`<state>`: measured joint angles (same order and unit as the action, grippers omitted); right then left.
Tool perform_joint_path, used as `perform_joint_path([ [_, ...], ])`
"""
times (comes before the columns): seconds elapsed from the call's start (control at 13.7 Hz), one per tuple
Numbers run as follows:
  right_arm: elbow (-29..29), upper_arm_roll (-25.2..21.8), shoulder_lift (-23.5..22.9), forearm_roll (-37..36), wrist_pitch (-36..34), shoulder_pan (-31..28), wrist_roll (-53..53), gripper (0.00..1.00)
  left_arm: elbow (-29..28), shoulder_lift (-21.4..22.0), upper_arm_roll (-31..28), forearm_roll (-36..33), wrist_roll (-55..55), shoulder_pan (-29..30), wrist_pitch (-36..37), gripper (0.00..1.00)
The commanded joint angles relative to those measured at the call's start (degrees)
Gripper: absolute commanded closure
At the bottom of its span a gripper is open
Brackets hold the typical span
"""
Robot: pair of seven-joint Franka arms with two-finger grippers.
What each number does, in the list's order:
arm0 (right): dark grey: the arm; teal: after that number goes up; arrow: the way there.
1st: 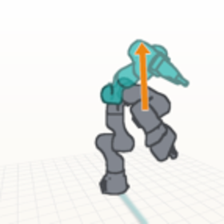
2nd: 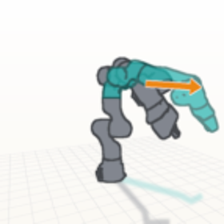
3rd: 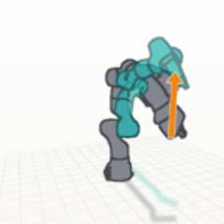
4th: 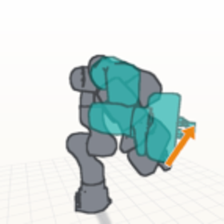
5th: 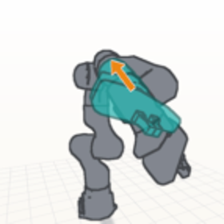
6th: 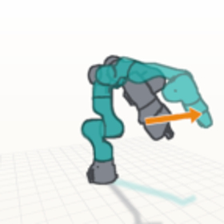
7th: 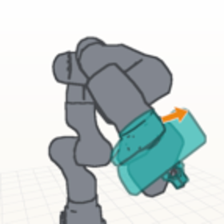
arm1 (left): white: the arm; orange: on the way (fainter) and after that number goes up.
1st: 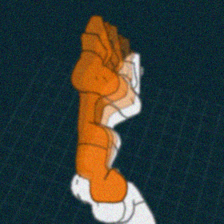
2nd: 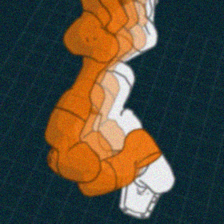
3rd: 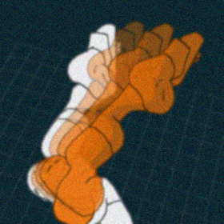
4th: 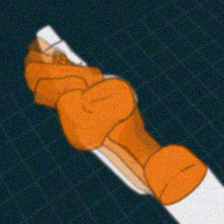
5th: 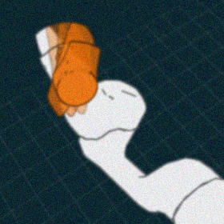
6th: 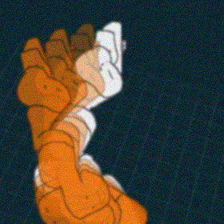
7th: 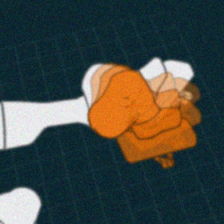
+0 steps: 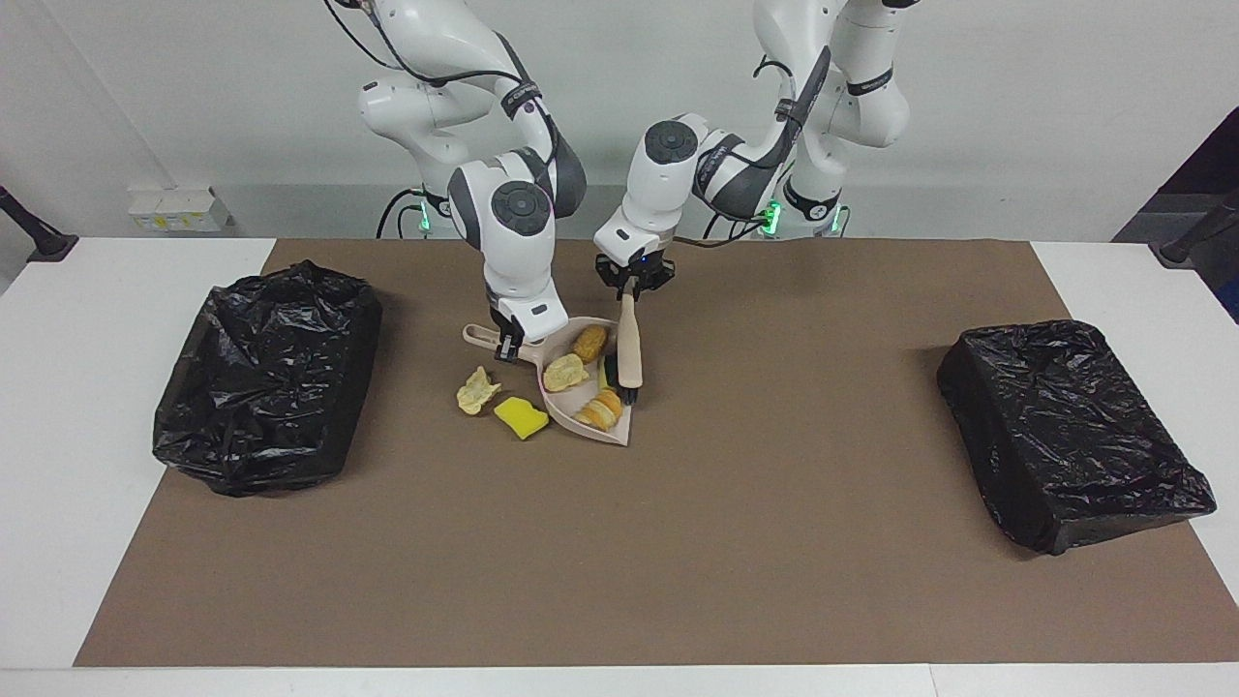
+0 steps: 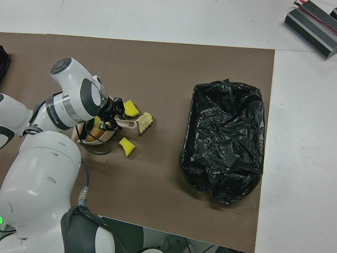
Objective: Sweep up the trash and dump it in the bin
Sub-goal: 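Brush the last pieces into the dustpan with the left gripper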
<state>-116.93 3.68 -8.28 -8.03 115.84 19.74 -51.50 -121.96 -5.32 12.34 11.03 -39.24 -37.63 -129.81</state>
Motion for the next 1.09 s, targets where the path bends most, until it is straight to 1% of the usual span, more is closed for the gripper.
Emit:
perform_joint_path([
  [0.0, -0.4, 0.5, -0.1, 1.0, 1.1, -0.6, 0.1, 1.00, 4.4, -0.7, 0.4, 0.7, 0.0, 0.1, 4.5, 1.00],
  [0.29, -0.4, 0.4, -0.1, 1.0, 1.1, -0.6, 0.2, 1.00, 6.1, 0.5, 0.4, 0.7, 0.0, 0.5, 8.3, 1.00],
  [0.44, -0.4, 0.4, -0.2, 1.0, 1.1, -0.6, 0.1, 1.00, 6.5, 1.9, 0.0, 0.7, 0.2, 0.8, 9.6, 1.00],
  [0.8, -0.1, 0.5, -0.2, 1.0, 0.7, -0.9, 0.0, 1.00, 7.3, 2.5, 0.1, 0.7, -0.7, 0.6, 9.5, 1.00],
  [1.02, 0.3, 0.4, -0.4, 1.0, 0.4, -1.0, -0.6, 1.00, 7.9, 2.9, 0.6, 0.7, -4.2, -0.1, 9.4, 1.00],
])
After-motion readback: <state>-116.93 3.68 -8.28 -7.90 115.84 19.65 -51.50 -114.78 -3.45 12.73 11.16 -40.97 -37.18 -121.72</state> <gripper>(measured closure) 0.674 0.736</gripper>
